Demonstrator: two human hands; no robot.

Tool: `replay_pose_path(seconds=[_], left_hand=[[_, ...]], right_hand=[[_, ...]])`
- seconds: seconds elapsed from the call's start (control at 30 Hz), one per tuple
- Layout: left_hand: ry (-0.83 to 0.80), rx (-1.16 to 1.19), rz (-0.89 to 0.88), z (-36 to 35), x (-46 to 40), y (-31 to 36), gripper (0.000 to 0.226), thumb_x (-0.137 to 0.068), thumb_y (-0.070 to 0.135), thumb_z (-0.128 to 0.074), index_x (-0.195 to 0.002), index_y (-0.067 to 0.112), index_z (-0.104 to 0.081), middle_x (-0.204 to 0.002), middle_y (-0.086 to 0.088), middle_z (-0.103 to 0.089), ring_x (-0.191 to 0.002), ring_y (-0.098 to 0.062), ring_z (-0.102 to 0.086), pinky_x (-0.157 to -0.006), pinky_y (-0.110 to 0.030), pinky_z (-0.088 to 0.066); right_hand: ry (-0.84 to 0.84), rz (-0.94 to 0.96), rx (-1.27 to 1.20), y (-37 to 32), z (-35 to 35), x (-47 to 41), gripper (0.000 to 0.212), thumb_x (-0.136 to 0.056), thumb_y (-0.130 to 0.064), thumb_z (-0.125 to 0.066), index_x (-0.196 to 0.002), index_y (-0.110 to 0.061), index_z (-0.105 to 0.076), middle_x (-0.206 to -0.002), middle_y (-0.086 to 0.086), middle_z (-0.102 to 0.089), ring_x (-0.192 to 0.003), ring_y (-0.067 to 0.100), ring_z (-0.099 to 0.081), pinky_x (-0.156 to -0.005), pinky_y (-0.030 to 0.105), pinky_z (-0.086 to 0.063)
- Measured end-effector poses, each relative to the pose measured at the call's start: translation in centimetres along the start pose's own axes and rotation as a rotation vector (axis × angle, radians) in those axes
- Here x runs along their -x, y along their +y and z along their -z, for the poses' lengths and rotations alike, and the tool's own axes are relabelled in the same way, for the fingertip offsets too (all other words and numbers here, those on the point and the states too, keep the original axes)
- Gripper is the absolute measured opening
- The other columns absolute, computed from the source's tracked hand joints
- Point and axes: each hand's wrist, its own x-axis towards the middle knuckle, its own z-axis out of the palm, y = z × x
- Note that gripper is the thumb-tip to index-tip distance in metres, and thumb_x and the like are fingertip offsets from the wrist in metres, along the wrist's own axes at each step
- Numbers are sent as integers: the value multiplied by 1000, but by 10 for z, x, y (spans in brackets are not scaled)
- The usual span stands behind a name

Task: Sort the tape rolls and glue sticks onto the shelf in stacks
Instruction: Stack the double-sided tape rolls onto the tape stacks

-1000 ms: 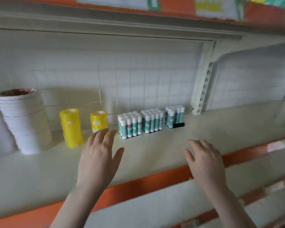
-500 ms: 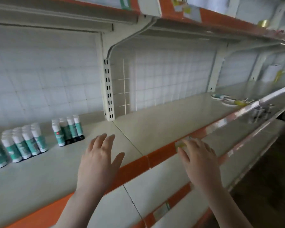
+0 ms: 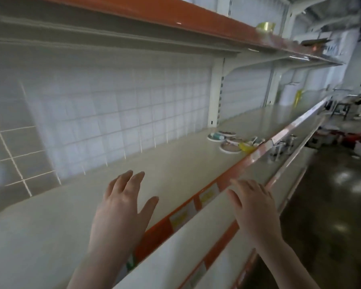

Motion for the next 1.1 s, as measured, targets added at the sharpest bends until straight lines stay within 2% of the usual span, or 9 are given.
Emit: replay_pose_path(seconds=[0.27, 0.37, 0.5, 0.67, 0.9, 0.97, 1.1], left_hand=[[0, -41, 116, -130, -56, 112, 54, -79, 33, -70, -127, 13, -55, -133, -10, -52, -124, -30, -45, -97, -41, -40], [8, -63, 160, -167, -78, 154, 54, -81, 42, -64, -126, 13, -56, -132, -10, -53, -122, -31, -47, -97, -40, -41], [16, -86, 222, -202, -108, 193, 55, -81, 36, -67, -131, 17, -52, -137, -5, -48, -126, -26, -41, -101, -37, -36], [48, -118, 262, -238, -146, 207, 55, -81, 36, -66, -131, 17, -52, -136, -5, -49, -127, -25, -41, -101, -36, -35], [110, -162, 326, -278, -204, 191, 56, -83, 41, -61, -134, 21, -47, -141, 0, -44, -130, -21, -37, -102, -34, -33], [108, -170, 352, -283, -215, 187, 56, -83, 41, -61, -134, 21, -48, -140, 0, -45, -129, -22, -38, -103, -35, -33], [121, -215, 415, -289, -227, 181, 57, -81, 39, -64, -132, 19, -50, -138, -3, -48, -128, -24, -40, -102, -36, -34]], right_hand=[[-9, 93, -34, 177, -16, -94, 25, -84, -23, -55, -104, -11, -65, -92, 2, -66, -83, 18, -63, -74, 36, -54], [-50, 127, -46, 233, -18, -137, 24, -85, -21, -56, -106, -11, -64, -92, 2, -66, -83, 18, -63, -72, 34, -53], [-63, 162, -104, 279, -33, -192, 26, -88, -19, -55, -109, -8, -65, -96, 7, -67, -87, 25, -63, -74, 43, -54], [8, 231, -174, 301, -76, -250, 17, -81, -7, -67, -98, -5, -69, -88, 13, -68, -79, 35, -63, -70, 42, -52], [-69, 386, -202, 293, -136, -326, 9, -80, -6, -69, -89, -6, -70, -78, 11, -67, -71, 32, -62, -63, 39, -53], [-121, 435, -194, 286, -148, -345, 12, -84, -11, -66, -94, -7, -70, -82, 8, -68, -75, 28, -62, -66, 37, -52], [-300, 527, -219, 267, -169, -372, 29, -94, -25, -52, -118, -15, -64, -108, 1, -67, -98, 21, -58, -84, 32, -43]])
